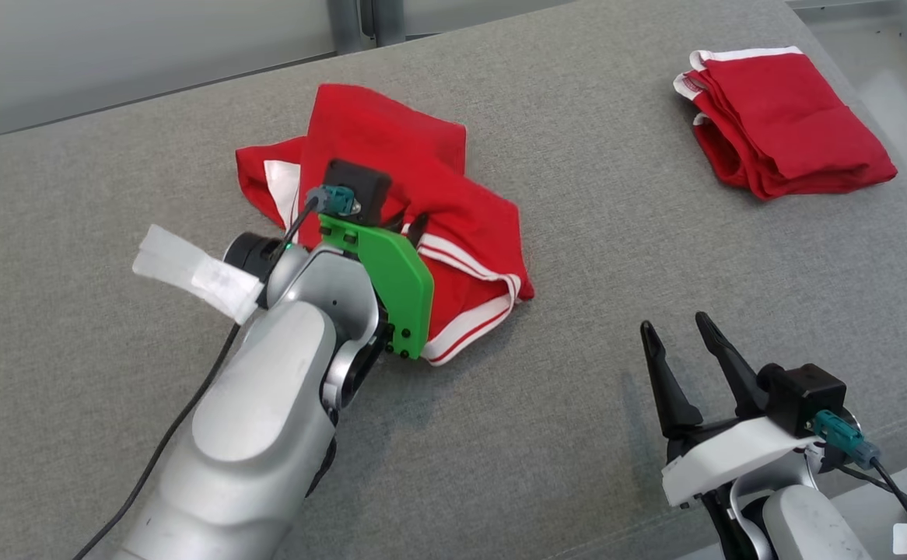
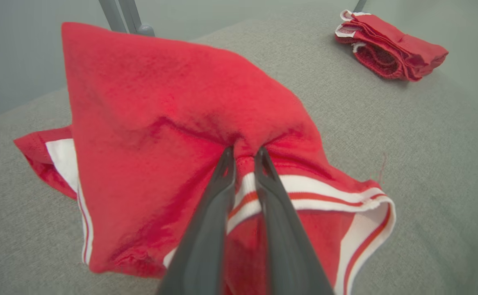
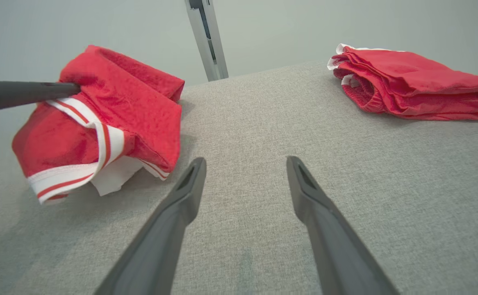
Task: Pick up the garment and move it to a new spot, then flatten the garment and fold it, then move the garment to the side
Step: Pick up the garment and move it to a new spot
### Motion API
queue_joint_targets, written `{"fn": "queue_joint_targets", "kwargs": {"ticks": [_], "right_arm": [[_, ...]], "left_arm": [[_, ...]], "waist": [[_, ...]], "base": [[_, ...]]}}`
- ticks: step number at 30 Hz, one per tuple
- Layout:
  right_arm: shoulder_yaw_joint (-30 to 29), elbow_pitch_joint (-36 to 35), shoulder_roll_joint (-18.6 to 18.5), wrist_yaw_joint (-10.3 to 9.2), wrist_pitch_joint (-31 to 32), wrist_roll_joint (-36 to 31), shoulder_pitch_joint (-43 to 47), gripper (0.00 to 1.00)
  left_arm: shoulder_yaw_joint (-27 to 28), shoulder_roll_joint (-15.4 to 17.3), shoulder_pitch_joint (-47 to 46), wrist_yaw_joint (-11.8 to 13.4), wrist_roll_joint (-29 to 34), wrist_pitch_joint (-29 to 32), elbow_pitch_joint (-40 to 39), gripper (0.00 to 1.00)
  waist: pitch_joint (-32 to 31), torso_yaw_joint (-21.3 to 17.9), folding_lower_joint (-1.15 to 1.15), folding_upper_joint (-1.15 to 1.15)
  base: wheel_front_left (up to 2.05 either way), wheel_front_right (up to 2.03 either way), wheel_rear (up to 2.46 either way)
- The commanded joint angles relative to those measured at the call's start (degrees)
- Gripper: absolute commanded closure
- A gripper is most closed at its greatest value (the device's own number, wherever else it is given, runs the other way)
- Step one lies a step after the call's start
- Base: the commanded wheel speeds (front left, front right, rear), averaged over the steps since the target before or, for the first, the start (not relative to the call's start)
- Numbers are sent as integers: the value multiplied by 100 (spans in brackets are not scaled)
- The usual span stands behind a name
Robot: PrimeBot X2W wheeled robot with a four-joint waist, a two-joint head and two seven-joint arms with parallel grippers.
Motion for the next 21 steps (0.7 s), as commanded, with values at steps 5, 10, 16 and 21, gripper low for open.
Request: {"fn": "queue_joint_targets", "kwargs": {"ticks": [5, 10, 16, 21], "right_arm": [[46, 53, 26, -4, -42, -9, 18, 0], [39, 67, -8, -4, 0, -36, 82, 0], [-1, 25, -53, -4, 56, -68, 158, 0], [9, -48, -70, -4, 108, -62, 210, 0]], "left_arm": [[-40, 186, 352, 148, 79, -178, 114, 0], [-30, 207, 564, 130, -16, -354, 201, 0], [-52, 164, 830, 62, -193, -414, -53, 0], [-213, 92, 1103, 20, -403, -181, -429, 0]], "waist": [[-115, 71, 0, 0], [-265, 255, 0, 0], [-430, 430, 0, 0], [-460, 422, 0, 0]], "base": [[0, 0, 0], [0, 0, 0], [0, 0, 0], [0, 0, 0]]}}
